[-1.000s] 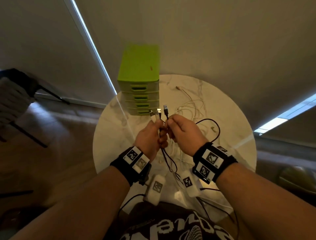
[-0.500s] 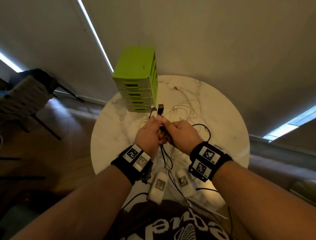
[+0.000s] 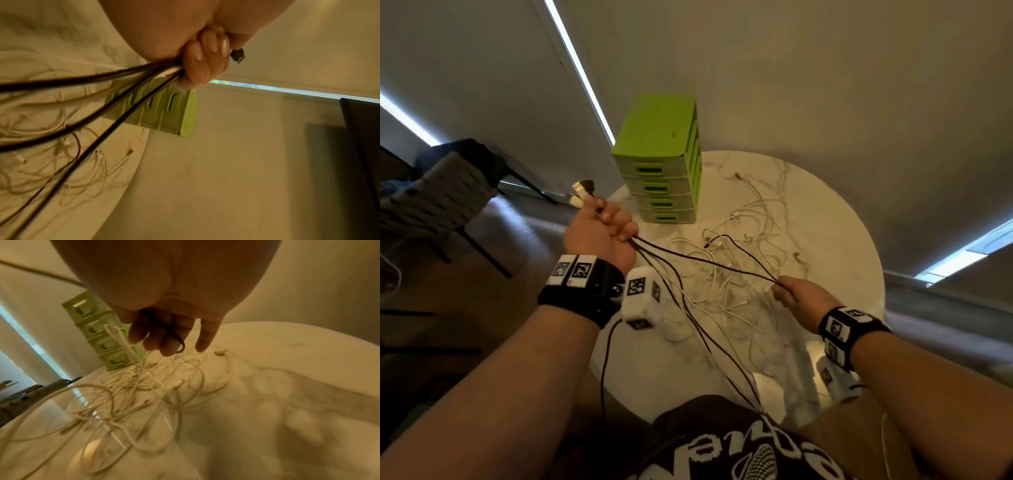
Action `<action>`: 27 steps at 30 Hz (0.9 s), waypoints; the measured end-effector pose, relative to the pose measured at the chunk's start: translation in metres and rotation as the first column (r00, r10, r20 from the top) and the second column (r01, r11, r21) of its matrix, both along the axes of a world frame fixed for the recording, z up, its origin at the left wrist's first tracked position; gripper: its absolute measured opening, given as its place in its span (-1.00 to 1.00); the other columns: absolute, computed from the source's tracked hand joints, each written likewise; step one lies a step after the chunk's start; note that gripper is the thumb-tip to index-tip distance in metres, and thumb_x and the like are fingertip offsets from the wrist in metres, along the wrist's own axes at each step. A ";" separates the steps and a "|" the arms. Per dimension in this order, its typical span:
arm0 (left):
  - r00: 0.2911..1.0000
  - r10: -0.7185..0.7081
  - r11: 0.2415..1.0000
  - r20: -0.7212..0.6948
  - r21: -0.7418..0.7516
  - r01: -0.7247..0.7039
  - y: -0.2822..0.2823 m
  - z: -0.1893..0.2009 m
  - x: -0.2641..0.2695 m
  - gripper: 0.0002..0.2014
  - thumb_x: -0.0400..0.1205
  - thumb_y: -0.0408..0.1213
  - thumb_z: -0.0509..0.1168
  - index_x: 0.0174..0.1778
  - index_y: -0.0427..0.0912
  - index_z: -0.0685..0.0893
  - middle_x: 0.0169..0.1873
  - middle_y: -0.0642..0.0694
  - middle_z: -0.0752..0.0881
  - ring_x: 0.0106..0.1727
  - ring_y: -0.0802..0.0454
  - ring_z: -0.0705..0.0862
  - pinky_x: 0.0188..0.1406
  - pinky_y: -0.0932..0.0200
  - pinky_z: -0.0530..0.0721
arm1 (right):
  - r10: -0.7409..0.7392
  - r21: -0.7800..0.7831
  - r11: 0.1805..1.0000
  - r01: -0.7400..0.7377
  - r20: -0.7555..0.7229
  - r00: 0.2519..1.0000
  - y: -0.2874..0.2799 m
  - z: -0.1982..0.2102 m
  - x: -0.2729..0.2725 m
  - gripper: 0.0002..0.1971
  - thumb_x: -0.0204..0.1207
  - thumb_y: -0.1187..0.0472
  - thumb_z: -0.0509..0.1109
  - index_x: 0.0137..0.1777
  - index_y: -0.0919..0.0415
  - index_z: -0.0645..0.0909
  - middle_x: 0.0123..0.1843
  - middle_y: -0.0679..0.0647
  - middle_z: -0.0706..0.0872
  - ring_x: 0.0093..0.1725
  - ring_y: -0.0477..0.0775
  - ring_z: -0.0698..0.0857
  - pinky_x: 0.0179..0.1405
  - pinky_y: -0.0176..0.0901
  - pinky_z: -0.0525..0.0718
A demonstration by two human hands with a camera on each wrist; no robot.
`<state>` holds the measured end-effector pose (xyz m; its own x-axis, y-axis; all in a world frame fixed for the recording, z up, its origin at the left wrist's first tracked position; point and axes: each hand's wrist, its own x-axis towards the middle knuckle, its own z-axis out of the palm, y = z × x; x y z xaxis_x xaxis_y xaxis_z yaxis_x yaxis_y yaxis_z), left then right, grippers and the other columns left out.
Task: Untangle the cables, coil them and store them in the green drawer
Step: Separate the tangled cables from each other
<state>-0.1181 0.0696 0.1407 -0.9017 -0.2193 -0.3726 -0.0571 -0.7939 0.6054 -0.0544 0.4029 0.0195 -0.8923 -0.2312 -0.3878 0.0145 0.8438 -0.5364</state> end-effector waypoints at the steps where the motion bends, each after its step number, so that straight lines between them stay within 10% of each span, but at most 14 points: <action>1: 1.000 -0.006 1.000 0.009 -0.021 0.006 -0.006 0.001 0.000 -0.62 0.83 -0.03 0.09 -0.32 -0.04 0.45 -0.53 0.09 0.29 -0.62 0.17 0.18 -0.72 0.26 0.18 | -0.019 0.012 1.000 0.019 -0.004 1.000 0.001 0.002 -0.005 -0.73 0.83 -0.02 0.10 0.07 0.05 0.59 -0.08 -0.05 0.71 -0.02 0.13 0.68 -0.05 -0.06 0.55; 9: 0.937 -0.348 0.795 0.022 -0.522 0.307 0.030 0.000 0.013 -0.90 0.71 -0.11 0.36 0.03 -0.03 0.62 -0.53 0.09 0.31 -0.60 0.16 0.21 -0.67 0.30 0.21 | 0.010 -0.207 0.974 -0.086 -0.344 0.939 -0.074 0.126 -0.048 -0.65 0.81 -0.09 0.11 -0.19 -0.02 0.50 -0.31 -0.05 0.64 -0.26 0.01 0.62 -0.21 0.03 0.53; 13: 0.851 -0.524 0.652 0.036 -0.626 0.428 0.061 0.008 0.014 -0.56 0.46 0.03 0.56 0.13 -0.17 0.70 -0.56 0.06 0.33 -0.58 0.08 0.21 -0.60 0.24 0.17 | 0.077 -0.192 0.968 -0.162 -0.386 0.919 -0.094 0.170 -0.059 -0.71 0.78 -0.01 0.19 -0.18 -0.03 0.58 -0.31 -0.04 0.65 -0.26 0.01 0.62 -0.23 -0.03 0.54; 21: 0.873 -0.483 0.802 -0.073 -0.437 0.407 0.066 0.018 0.005 -0.88 0.78 -0.25 0.26 -0.05 -0.17 0.62 -0.58 0.07 0.25 -0.64 0.19 0.18 -0.69 0.37 0.20 | 0.016 -0.245 0.964 -0.102 -0.331 0.943 -0.076 0.152 -0.058 -0.79 0.78 0.07 0.21 0.04 0.02 0.68 -0.22 0.02 0.68 -0.19 0.05 0.63 -0.11 0.04 0.60; 27: 0.893 -0.449 0.735 0.042 -0.551 0.395 0.063 -0.006 -0.001 -0.76 0.65 -0.55 0.27 0.02 -0.10 0.67 -0.49 0.02 0.44 -0.58 0.16 0.24 -0.64 0.30 0.21 | -0.134 -0.124 0.989 0.082 -0.513 0.848 -0.035 0.138 -0.047 -0.75 0.76 -0.06 0.22 0.13 -0.10 0.74 -0.18 -0.18 0.72 -0.16 -0.08 0.64 -0.16 -0.05 0.59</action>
